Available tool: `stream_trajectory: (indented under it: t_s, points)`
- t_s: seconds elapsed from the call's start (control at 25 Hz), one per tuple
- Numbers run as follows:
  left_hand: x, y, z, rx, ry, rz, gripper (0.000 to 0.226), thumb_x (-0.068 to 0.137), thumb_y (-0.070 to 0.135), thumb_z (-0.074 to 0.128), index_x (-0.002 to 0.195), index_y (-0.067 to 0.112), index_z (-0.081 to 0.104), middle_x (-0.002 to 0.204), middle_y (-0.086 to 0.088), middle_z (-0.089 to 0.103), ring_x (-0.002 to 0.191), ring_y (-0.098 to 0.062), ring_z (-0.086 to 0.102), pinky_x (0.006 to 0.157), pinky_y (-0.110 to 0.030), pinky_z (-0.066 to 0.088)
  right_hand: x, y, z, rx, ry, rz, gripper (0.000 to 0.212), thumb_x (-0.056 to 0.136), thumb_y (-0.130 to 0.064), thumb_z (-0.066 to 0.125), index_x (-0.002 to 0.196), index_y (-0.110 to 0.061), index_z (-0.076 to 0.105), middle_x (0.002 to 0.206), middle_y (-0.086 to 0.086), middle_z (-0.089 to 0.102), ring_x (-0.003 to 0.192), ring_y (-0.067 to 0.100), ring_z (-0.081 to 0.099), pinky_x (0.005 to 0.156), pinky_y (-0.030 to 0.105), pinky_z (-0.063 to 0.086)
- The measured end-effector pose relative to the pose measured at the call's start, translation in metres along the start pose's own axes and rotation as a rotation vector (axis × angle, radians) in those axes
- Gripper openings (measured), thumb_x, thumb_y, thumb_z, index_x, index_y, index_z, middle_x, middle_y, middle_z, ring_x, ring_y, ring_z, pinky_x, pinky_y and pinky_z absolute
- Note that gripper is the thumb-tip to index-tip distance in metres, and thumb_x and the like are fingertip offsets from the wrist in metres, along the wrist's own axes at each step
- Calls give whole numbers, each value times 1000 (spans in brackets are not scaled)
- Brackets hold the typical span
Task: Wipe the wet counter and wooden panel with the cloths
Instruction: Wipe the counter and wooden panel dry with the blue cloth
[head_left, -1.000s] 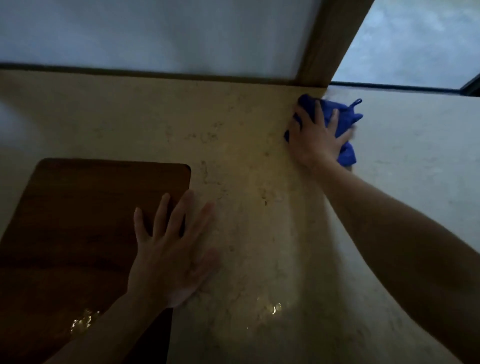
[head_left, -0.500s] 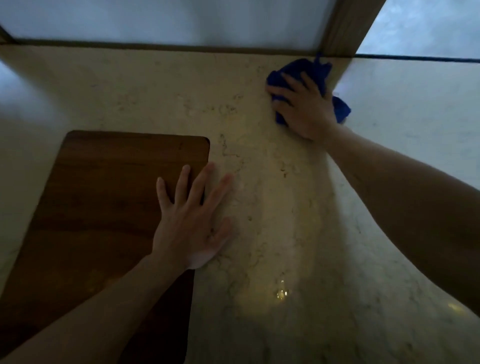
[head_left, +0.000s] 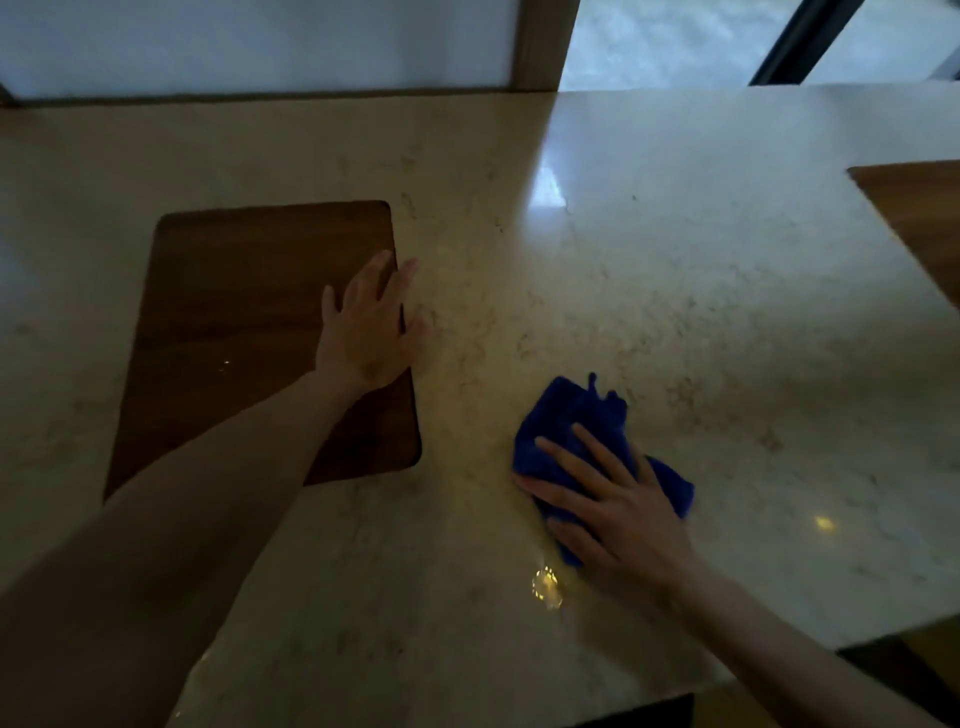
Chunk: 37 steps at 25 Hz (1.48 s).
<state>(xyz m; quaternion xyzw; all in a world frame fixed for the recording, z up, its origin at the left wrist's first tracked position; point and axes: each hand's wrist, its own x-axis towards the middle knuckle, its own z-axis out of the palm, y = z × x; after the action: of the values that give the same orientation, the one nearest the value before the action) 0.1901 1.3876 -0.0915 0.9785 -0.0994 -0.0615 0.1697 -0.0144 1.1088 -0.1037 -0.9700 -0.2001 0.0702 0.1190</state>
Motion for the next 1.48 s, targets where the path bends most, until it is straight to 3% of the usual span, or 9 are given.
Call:
stream_trajectory:
  t_s: [0.16,0.32,0.56,0.68,0.84,1.04,1.24,1.36,1.48]
  points:
    - [-50,-54,-20,86,12,15,62,99,50,38,155,35,17,167,-2,8,151,-30,17,120,-63,7,-98,-80,24,-26,80,323,48,104,-56,13,151,-53,20,164,-19,10,151,21,12,113,52,17]
    - [-54,-104,-45,119,86,-126,61,100,51,39,154,31,21,165,-8,14,151,-33,15,118,-67,8,-79,-166,51,96,111,881,49,102,-54,13,149,-50,25,161,-12,22,148,25,18,107,68,22]
    - [-21,-140,-47,124,85,-324,63,99,56,33,155,32,17,166,-11,10,151,-38,7,112,-75,8,7,-186,45,248,47,1284,58,86,-60,-7,143,-55,-16,155,-13,-28,150,29,-20,115,67,4]
    - [-22,-155,-31,162,65,-349,63,99,62,22,155,35,16,166,-7,11,153,-36,3,114,-73,4,57,-164,40,211,101,1242,57,87,-60,-11,143,-53,-19,162,-8,-23,149,30,-22,115,68,4]
    - [-23,-155,-28,186,73,-355,66,96,66,17,155,36,16,166,-6,11,153,-33,3,115,-71,5,153,-104,16,210,183,1071,52,103,-52,14,154,-46,4,166,-6,-9,151,31,-15,114,67,-3]
    - [-24,-156,-26,207,79,-364,74,91,72,7,156,39,17,167,-5,12,153,-33,6,115,-67,8,331,20,-29,138,229,849,49,105,-46,18,153,-44,18,167,-8,-5,151,29,-14,114,69,-2]
    - [-20,-158,-22,260,96,-357,71,93,70,10,155,37,21,166,-8,15,152,-36,11,113,-69,13,520,140,-57,28,56,607,69,87,-57,6,152,-42,22,166,-8,5,152,31,-3,112,72,2]
    - [-18,-157,-23,244,96,-379,70,92,69,12,155,39,18,166,-7,13,153,-34,9,115,-69,10,555,139,-61,-49,18,422,62,95,-57,9,154,-40,22,166,-6,8,152,31,0,116,67,2]
    - [-20,-155,-24,241,90,-405,70,91,71,11,154,42,15,167,-3,9,153,-32,4,117,-68,6,528,127,-71,-264,-3,15,50,102,-29,26,149,-18,40,166,-2,16,152,29,6,119,61,8]
